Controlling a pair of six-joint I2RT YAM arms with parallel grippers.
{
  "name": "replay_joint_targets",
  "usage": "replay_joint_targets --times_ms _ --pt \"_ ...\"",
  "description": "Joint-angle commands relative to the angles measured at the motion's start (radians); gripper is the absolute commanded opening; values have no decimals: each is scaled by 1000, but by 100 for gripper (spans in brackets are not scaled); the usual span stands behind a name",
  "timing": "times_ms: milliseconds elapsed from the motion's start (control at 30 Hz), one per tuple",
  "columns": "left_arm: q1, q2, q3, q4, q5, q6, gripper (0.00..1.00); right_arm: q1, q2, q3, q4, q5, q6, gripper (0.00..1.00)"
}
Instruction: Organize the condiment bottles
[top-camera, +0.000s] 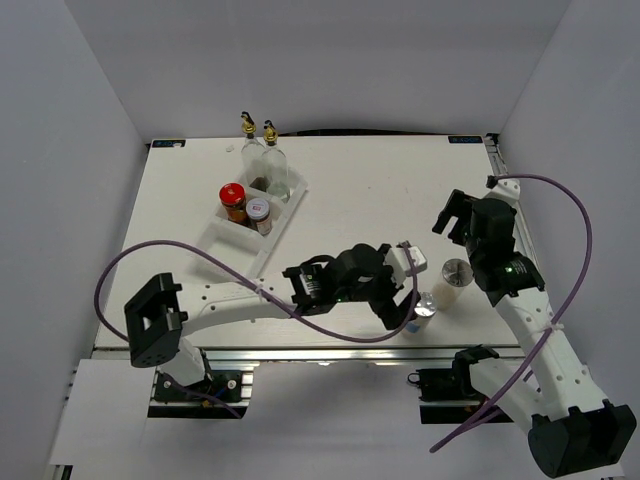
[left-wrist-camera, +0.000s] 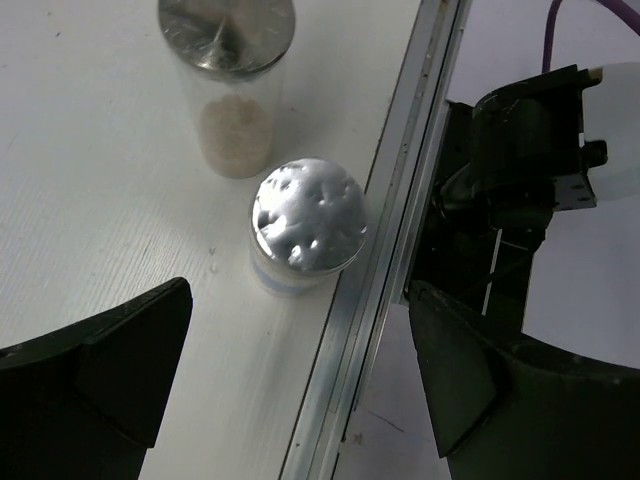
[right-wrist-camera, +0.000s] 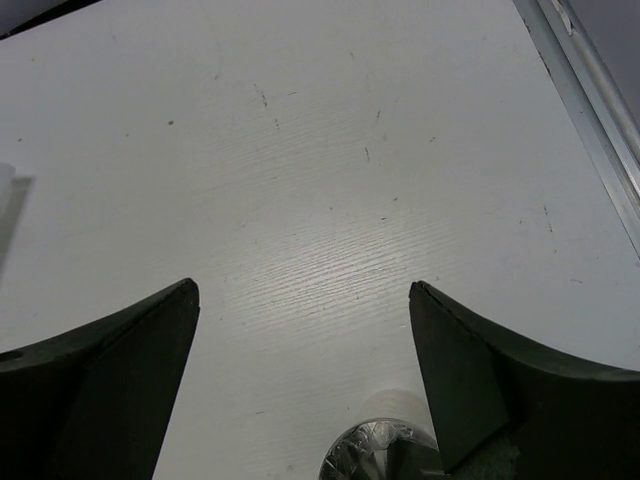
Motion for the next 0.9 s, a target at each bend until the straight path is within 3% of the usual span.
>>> replay_joint_targets --times_ms 0,233,367,633,733,767,867 --pt "-26 31 88 -11 55 71 98 -6 -31 -25 57 -58 -7 89" --pt "-46 177 218 -85 -11 89 98 -9 -68 -40 81 -95 -34 89" --pt "-49 247 287 -129 -121 82 98 -9 -89 -50 103 -124 -42 90" --pt "-52 338 352 -174 -152 60 96 -9 -108 -62 118 -115 -47 89" --pt "-52 317 349 -166 -183 48 80 -9 -117 -68 119 -110 -47 89" --pt "-52 304 344 -160 -197 45 65 -9 -118 -68 121 -109 -47 89" --pt "-52 236 324 -163 -301 26 34 -9 -126 -71 124 -101 -47 89"
